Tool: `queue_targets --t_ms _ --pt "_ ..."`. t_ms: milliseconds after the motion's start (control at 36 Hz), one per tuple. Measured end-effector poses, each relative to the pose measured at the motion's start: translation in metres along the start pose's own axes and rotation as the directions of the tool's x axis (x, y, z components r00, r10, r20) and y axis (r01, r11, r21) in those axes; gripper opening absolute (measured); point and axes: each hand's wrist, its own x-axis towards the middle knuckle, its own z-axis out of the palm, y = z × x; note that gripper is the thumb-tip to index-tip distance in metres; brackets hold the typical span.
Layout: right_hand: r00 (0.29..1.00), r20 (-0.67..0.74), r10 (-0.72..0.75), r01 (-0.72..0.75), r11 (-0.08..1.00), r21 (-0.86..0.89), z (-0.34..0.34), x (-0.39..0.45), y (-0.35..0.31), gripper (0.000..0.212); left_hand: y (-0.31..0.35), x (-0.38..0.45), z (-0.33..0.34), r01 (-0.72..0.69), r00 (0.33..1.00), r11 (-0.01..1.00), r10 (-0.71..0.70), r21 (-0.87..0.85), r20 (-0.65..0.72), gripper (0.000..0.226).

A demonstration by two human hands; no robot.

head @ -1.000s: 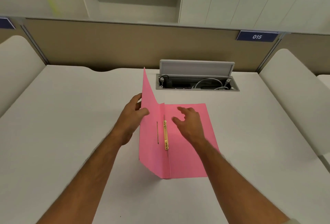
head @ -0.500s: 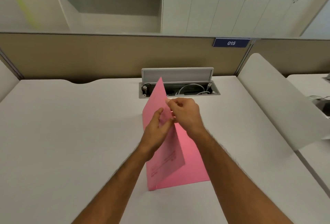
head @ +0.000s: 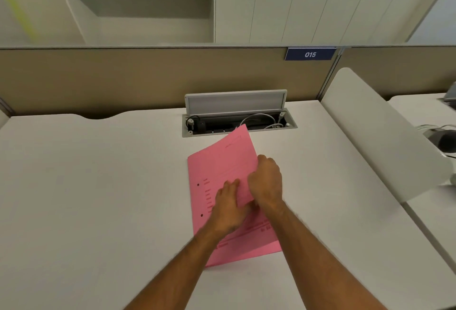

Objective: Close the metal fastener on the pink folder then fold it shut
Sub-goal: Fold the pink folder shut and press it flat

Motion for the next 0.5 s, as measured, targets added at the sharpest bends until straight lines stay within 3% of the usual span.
queue_targets --t_ms 111,250,333,500 --pt "0.998 0.022 0.061 -0.061 0.998 -0.036 0.019 0.002 0.025 0.029 -0.019 0.004 0.008 0.123 0.991 0.957 -0.131 0.262 0.015 0.081" --pt "0.984 0.101 0.150 -0.138 0.984 -0.112 0.040 0.006 0.052 0.033 -0.046 0.003 0.010 0.270 0.962 0.859 -0.262 0.435 -0.081 0.079" --pt "0.973 0.135 0.187 -0.165 0.974 -0.154 0.049 0.008 0.062 0.034 -0.059 0.000 0.005 0.350 0.937 0.824 -0.312 0.447 -0.157 0.079" --pt "0.961 0.141 0.238 -0.214 0.963 -0.161 0.065 0.009 0.070 0.040 -0.069 0.000 -0.007 0.509 0.855 0.809 -0.437 0.293 -0.279 0.078"
